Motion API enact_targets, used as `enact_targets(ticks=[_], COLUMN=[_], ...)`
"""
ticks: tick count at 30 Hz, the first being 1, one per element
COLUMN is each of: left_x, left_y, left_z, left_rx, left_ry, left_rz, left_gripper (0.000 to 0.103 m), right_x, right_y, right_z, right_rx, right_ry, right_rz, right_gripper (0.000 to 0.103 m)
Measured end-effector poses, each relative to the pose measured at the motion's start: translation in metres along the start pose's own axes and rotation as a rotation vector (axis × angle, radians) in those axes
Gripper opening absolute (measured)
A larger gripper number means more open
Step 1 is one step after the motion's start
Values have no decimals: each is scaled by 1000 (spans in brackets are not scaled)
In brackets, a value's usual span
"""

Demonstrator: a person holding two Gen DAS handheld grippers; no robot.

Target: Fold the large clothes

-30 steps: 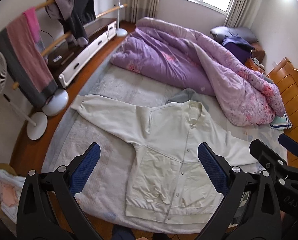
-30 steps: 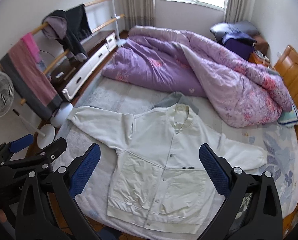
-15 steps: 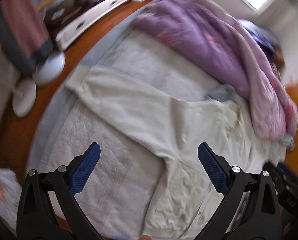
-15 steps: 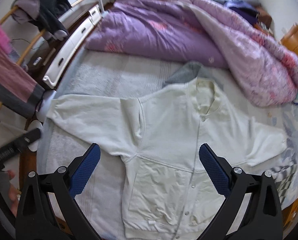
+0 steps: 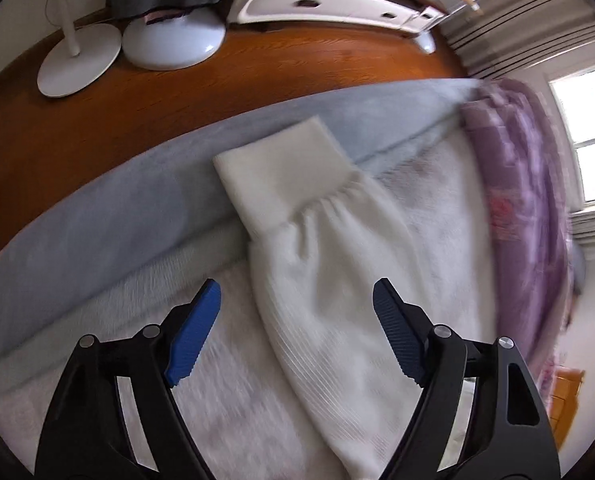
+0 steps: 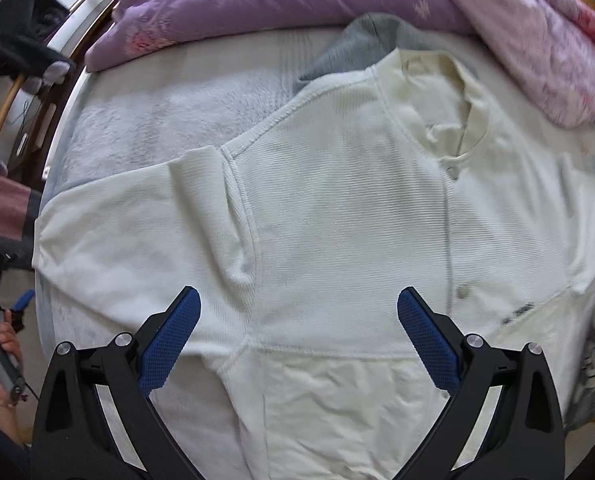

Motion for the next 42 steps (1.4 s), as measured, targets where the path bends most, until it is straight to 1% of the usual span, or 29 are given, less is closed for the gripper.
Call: enact_targets(ticks=[1,3,5,6,7,8,9,10,11,12,13,14,16,18,19,23,25,27,29,32,33,34,36,37,38,39,40,41,42], left_x=[-11,-23,-33,-39,-43,-42,-41,-35,-30,-22,-13,-5,12,26,35,77,106,130,157,180,183,184,179,174,166,156,149,138,128], left_y=[4,8,11,13,15,17,19,19,18,16,15,13,10,7,4,-12,-28,-43,-67,-110,-126,-150,-185,-206,-231,-257,-277,-307,-333], left_z=[3,5,7,7,9,10,9,8,5,2,-1,-2,-4,-7,-10,-34,-53,-76,-108,-162,-178,-202,-234,-250,-271,-290,-303,-321,-336], left_rx=[-2,-5,-9,-7,-3,-6,-19,-30,-37,-50,-60,-62,-68,-85,-97,-162,-206,-252,-315,-412,-442,-481,-525,-546,-569,-587,-605,-643,-678], left_ry=[7,12,21,29,27,7,-20,-22,-33,-45,-46,-53,-56,-48,-51,-71,-92,-118,-163,-222,-238,-254,-286,-301,-323,-341,-352,-357,-343], left_rz=[-1,10,5,9,12,-4,-14,-30,-44,-68,-84,-99,-136,-167,-182,-255,-302,-342,-382,-408,-410,-405,-380,-361,-331,-296,-274,-253,-246], left_gripper=[72,69,61,54,44,36,23,20,19,18,18,18,18,18,18,17,17,17,17,17,17,17,17,17,17,17,17,17,17], right_x=[-9,-23,-34,-40,-44,-49,-54,-59,-64,-67,-72,-77,-87,-101,-110,-131,-132,-129,-120,-90,-71,-58,-30,-14,5,19,34,49,59], right_y=[2,5,8,9,8,8,8,8,8,8,8,7,5,1,-1,0,2,4,5,9,12,13,18,20,22,21,23,25,25], right_z=[-1,-1,1,1,2,2,3,2,3,2,2,2,3,4,3,-7,-6,-8,-18,-44,-63,-80,-119,-141,-174,-198,-225,-254,-272], right_rx=[-11,-19,-23,-23,-24,-27,-32,-32,-30,-34,-40,-43,-47,-35,-37,-76,-58,-51,-56,-59,-67,-76,-97,-108,-120,-128,-139,-149,-160], right_ry=[16,37,67,87,100,119,144,152,169,191,208,220,244,207,208,232,234,260,309,354,368,373,371,360,337,321,300,278,266], right_rz=[-2,1,6,9,15,27,45,56,67,74,87,102,120,151,173,216,233,247,241,170,126,93,30,-3,-48,-78,-111,-142,-163], right_gripper=[95,95,94,86,73,67,51,41,39,29,22,20,6,5,4,1,1,1,1,4,4,4,4,4,4,4,4,4,4])
Point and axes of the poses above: each gripper's, at about its wrist camera, not at the fingertips, and x roughly against the way its jaws point, z to its left, y to its top, the point moved 3 cm from there along -x, roughly the way its jaws point, and after that the axes turned 2 degrees about y, right-handed, at the moved point
